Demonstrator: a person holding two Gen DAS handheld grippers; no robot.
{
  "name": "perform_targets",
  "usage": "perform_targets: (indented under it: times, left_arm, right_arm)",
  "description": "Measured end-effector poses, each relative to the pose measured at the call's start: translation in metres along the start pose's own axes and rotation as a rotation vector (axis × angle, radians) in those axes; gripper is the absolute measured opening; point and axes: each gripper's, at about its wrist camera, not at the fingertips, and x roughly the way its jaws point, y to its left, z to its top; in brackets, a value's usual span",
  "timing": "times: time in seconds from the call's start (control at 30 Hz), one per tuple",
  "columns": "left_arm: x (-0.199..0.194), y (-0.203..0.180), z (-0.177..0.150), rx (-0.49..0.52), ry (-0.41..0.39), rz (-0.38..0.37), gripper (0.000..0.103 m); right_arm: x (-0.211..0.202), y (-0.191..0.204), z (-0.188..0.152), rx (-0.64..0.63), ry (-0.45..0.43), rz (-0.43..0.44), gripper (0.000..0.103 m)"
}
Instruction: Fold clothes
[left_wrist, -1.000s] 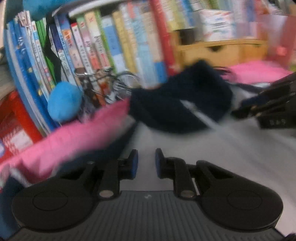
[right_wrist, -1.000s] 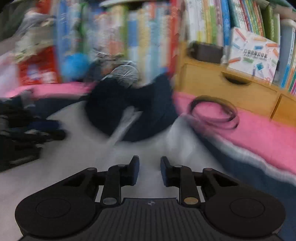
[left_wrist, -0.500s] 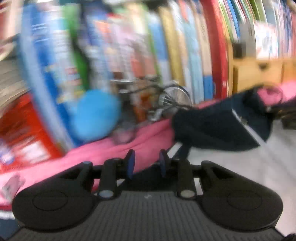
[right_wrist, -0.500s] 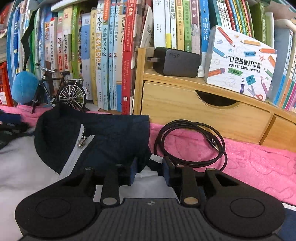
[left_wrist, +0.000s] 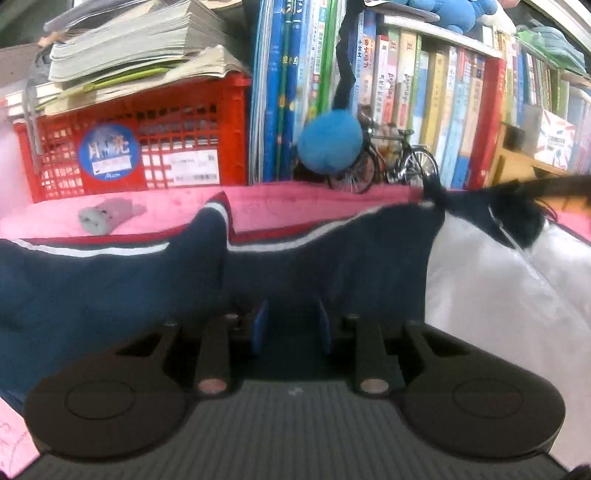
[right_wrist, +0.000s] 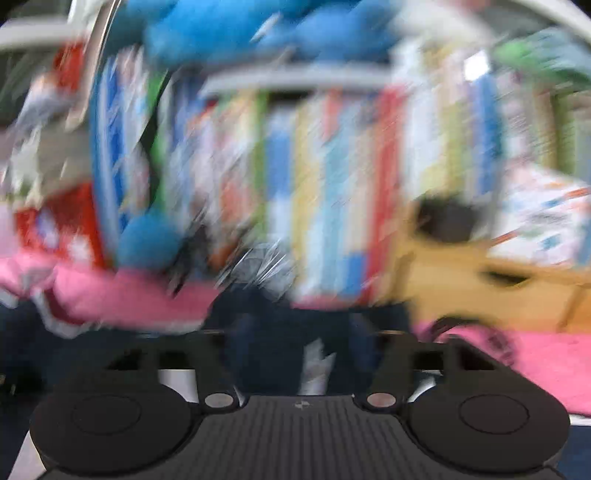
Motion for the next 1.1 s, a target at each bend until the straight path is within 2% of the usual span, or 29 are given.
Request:
perform_targets:
  times: [0.03, 0.07, 0.1, 0.17, 0.2, 0.3, 0.33, 0.4, 0.43, 0.57, 0.63, 0.67, 0.7, 0.73, 0.77, 0.83, 0.9, 0.97, 1.03, 1.1]
  left_arm:
    - [0.0, 0.004, 0.001, -0.021, 0.0, -0.019, 0.031]
    - [0.0, 0.008, 0.001, -0.042, -0.001, -0.039, 0.031]
    - [0.001, 0.01, 0.002, -0.048, -0.001, -0.048, 0.031]
    - [0.001, 0.011, 0.002, -0.055, 0.0, -0.061, 0.031]
    - [0.002, 0.012, 0.002, -0.06, 0.0, -0.066, 0.031]
    - [0.002, 0.014, 0.002, -0.075, -0.002, -0.079, 0.031]
    - [0.002, 0.015, 0.002, -0.078, -0.002, -0.081, 0.031]
    - [0.002, 0.015, 0.002, -0.076, -0.002, -0.081, 0.031]
    - [0.001, 0.015, 0.002, -0.075, -0.002, -0.081, 0.031]
    - [0.001, 0.016, 0.001, -0.077, -0.003, -0.084, 0.032]
    - [0.001, 0.016, 0.001, -0.076, -0.003, -0.084, 0.032]
    - [0.001, 0.016, 0.001, -0.075, -0.003, -0.084, 0.032]
    - [0.001, 0.016, 0.001, -0.074, -0.003, -0.085, 0.032]
    - [0.001, 0.016, 0.001, -0.074, -0.003, -0.086, 0.033]
    - [0.001, 0.016, 0.001, -0.075, -0.003, -0.087, 0.033]
    - [0.001, 0.017, 0.001, -0.079, -0.004, -0.09, 0.033]
    - [0.001, 0.017, 0.001, -0.081, -0.004, -0.093, 0.033]
    - [0.001, 0.017, 0.001, -0.082, -0.005, -0.094, 0.033]
    - [0.001, 0.017, 0.001, -0.082, -0.005, -0.094, 0.033]
    - [0.001, 0.017, 0.001, -0.082, -0.005, -0.094, 0.033]
  right_arm:
    - [0.012, 0.009, -0.002, -0.02, 0.059, 0.049, 0.035]
    - [0.023, 0.019, -0.004, -0.043, 0.104, 0.075, 0.031]
    - [0.033, 0.028, -0.007, -0.07, 0.128, 0.081, 0.03]
    - [0.053, 0.044, -0.01, -0.135, 0.121, 0.07, 0.03]
    - [0.06, 0.046, -0.006, -0.154, 0.09, 0.045, 0.035]
    - [0.074, 0.039, 0.015, -0.096, -0.029, -0.087, 0.056]
    - [0.074, 0.037, 0.021, -0.073, -0.073, -0.118, 0.055]
    - [0.062, 0.034, 0.027, -0.025, -0.158, -0.124, 0.058]
    - [0.061, 0.031, 0.029, -0.026, -0.146, -0.092, 0.059]
    - [0.076, 0.03, 0.034, -0.085, 0.021, 0.021, 0.059]
    - [0.089, 0.036, 0.026, -0.16, 0.105, 0.015, 0.059]
    - [0.093, 0.039, 0.022, -0.187, 0.119, 0.008, 0.059]
    - [0.093, 0.041, 0.021, -0.184, 0.1, 0.015, 0.05]
    - [0.093, 0.043, 0.021, -0.166, 0.096, 0.035, 0.024]
    - [0.093, 0.046, 0.023, -0.162, 0.073, 0.042, 0.016]
    - [0.085, 0.059, 0.026, -0.21, -0.03, 0.01, 0.011]
    - [0.073, 0.065, 0.03, -0.228, -0.136, -0.006, 0.011]
    - [0.066, 0.059, 0.038, -0.178, -0.188, -0.018, 0.016]
    - [0.061, 0.045, 0.043, -0.132, -0.193, -0.038, 0.04]
    - [0.054, 0.028, 0.046, -0.078, -0.192, -0.051, 0.05]
